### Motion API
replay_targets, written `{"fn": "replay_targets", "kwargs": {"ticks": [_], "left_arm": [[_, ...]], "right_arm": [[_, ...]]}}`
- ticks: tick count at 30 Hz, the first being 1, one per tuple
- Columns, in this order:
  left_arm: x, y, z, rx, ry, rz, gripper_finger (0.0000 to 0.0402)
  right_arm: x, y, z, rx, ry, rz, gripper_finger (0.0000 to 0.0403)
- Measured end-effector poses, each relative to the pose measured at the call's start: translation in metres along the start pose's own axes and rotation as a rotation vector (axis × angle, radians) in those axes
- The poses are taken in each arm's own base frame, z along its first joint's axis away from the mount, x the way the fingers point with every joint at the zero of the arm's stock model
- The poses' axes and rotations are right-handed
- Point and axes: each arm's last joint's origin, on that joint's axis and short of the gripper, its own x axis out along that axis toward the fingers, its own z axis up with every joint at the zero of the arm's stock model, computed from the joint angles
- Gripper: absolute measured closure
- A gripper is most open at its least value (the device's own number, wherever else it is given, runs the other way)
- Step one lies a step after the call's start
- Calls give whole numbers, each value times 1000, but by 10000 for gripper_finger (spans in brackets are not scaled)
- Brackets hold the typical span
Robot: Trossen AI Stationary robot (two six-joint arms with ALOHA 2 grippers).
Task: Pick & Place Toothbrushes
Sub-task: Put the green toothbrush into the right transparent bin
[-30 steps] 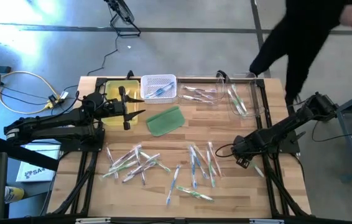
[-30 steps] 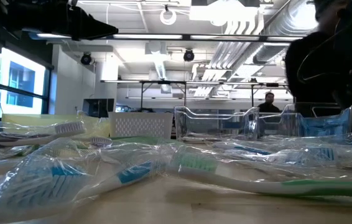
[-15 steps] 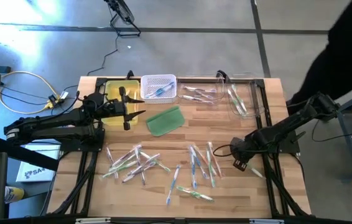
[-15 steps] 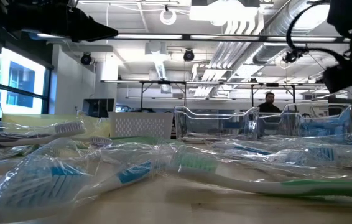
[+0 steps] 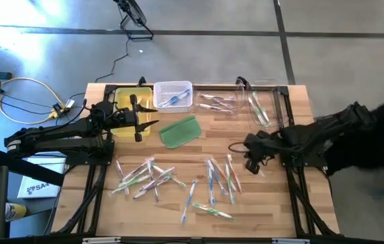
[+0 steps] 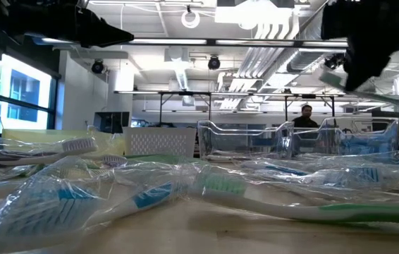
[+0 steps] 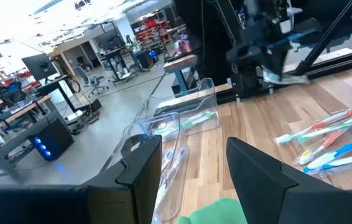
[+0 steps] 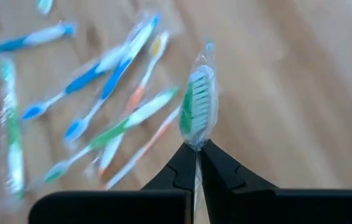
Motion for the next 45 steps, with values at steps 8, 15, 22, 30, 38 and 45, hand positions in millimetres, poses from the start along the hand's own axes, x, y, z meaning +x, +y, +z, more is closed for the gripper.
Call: {"fn": "replay_targets", "kwargs": {"ticks": [8, 15, 22, 30, 38, 45], "left_arm": [[0, 0, 0, -6, -1, -2, 226], [0, 0, 0, -6, -1, -3, 226], [0, 0, 0, -5, -1, -3, 226], [0, 0, 0, -24, -1, -2, 226], [0, 0, 0, -25, 0, 1, 226], [0, 0, 0, -26, 1, 1, 226]], "right_arm": [[-30, -15, 37, -70, -109, -142, 398], [-61, -34, 72, -119, -238, -272, 398], [-77, -70, 94, -134, -260, -407, 398], [-85, -120, 106, -25, -260, -500, 398], [-78, -166, 117, 94, -237, -467, 398], [-29, -206, 114, 173, -15, -505, 398]]}}
